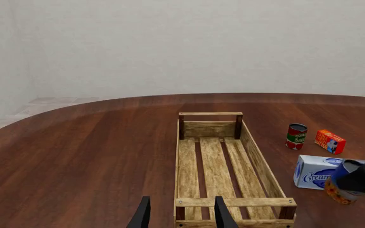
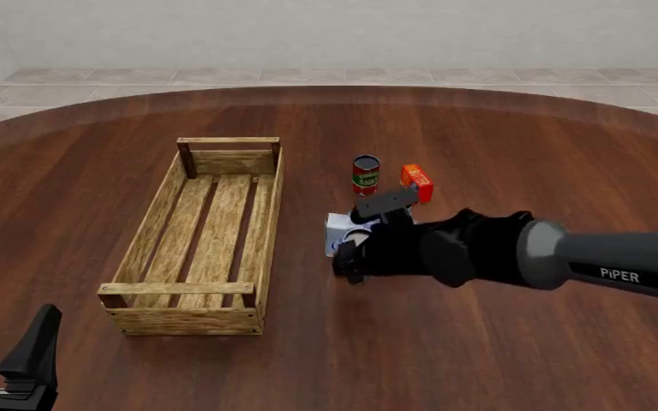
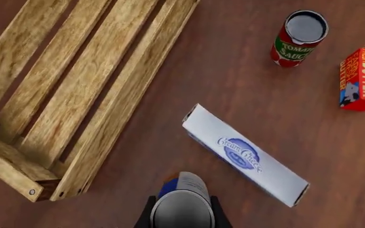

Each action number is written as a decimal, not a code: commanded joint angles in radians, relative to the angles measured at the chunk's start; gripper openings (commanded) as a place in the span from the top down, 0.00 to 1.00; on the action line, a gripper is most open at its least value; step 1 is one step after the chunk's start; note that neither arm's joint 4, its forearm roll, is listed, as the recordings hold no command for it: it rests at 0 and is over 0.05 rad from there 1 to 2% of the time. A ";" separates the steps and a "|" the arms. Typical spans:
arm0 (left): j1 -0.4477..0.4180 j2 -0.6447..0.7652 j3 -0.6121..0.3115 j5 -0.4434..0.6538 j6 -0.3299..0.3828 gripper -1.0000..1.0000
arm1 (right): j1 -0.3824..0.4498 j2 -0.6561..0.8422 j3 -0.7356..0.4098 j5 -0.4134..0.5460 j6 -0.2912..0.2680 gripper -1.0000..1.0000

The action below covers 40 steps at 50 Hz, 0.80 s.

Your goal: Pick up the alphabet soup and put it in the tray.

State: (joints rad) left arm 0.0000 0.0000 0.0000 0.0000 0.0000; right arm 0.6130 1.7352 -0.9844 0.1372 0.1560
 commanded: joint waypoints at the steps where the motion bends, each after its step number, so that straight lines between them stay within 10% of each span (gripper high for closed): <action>1: 0.000 0.000 0.000 0.000 0.000 0.00 | -0.003 -0.078 -0.064 0.087 -0.023 1.00; 40: 0.000 0.000 0.000 0.000 0.000 0.00 | 0.086 0.121 -0.519 0.353 -0.112 1.00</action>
State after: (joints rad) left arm 0.0000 0.0000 0.0000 0.0000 0.0000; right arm 0.6856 1.7980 -1.3831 0.4385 0.0441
